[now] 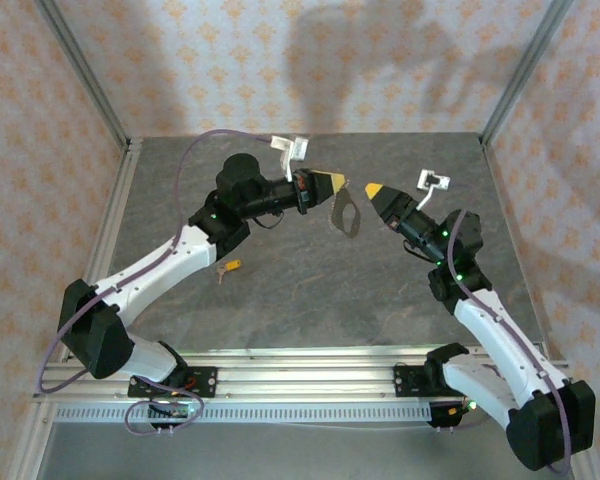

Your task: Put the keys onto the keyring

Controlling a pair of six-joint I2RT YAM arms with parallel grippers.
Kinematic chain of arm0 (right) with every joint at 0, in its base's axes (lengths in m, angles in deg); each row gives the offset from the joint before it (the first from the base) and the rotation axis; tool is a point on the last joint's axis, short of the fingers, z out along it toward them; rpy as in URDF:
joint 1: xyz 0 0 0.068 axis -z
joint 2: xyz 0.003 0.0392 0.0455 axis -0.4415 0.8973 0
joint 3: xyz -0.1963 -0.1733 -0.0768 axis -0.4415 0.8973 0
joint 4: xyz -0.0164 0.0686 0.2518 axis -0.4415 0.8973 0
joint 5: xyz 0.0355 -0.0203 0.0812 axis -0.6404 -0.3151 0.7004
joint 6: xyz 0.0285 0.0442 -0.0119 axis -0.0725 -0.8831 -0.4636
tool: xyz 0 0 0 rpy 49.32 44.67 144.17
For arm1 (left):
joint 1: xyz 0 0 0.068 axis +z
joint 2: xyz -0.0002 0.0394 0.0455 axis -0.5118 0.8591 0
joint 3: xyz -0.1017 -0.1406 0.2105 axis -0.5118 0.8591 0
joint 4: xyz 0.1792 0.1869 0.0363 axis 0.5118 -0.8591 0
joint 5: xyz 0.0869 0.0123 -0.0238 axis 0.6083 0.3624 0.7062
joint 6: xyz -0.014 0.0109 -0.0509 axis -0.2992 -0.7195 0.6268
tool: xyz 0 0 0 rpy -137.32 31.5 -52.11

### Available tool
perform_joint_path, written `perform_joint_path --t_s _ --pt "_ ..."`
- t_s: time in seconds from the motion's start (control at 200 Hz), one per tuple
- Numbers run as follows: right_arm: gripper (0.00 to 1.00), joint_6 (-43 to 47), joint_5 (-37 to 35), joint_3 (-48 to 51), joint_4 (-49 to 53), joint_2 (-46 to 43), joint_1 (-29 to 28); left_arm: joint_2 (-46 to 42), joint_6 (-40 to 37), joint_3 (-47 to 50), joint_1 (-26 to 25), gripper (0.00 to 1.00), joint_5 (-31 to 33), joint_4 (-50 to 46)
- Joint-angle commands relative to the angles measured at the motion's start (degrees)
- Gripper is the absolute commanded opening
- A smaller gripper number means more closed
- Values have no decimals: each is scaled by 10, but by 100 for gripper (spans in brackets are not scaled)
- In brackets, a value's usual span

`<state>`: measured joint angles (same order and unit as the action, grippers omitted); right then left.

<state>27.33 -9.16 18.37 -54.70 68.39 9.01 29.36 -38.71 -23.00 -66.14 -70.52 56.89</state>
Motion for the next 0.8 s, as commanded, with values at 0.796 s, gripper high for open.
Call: perform_joint_path --t_s 0.796 --pt "26 -40 67 0 -122 33 -28 28 -43 -41 4 0 -83 -30"
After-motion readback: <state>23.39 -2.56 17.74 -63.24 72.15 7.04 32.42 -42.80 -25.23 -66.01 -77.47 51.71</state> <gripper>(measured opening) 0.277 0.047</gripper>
